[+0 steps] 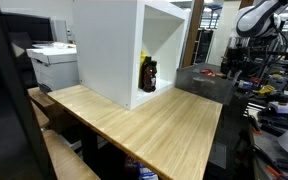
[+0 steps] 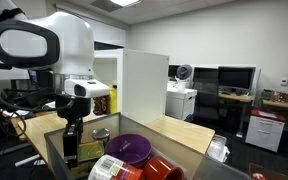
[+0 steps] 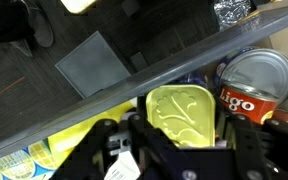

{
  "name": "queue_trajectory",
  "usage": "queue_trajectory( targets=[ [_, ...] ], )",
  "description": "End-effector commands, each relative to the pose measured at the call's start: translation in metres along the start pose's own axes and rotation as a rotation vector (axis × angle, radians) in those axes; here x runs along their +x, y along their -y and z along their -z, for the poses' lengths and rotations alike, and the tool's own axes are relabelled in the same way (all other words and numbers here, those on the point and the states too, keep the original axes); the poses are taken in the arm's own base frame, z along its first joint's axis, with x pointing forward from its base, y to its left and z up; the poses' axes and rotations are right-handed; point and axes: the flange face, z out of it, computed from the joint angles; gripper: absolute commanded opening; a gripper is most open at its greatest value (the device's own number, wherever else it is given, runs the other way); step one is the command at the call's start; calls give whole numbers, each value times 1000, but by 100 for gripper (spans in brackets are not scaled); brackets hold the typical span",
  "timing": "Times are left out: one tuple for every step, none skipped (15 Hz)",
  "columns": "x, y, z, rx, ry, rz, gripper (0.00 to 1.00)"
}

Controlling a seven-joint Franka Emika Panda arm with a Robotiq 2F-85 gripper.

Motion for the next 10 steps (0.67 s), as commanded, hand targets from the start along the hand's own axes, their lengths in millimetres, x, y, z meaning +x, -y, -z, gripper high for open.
queue_trajectory(
  targets=[
    [2,1,-7,9,16,2,37],
    [2,1,-7,10,18,0,37],
    [2,2,-7,8,20,-2,37],
    [2,3,-5,5,19,-3,37],
    [2,5,2,4,15,2,37],
    [1,9,10,3,11,14,37],
    [-1,13,18,3,7,30,37],
    [-2,16,23,1,7,40,37],
    [-4,19,28,-4,8,53,37],
    [-4,23,33,-10,7,64,37]
  ],
)
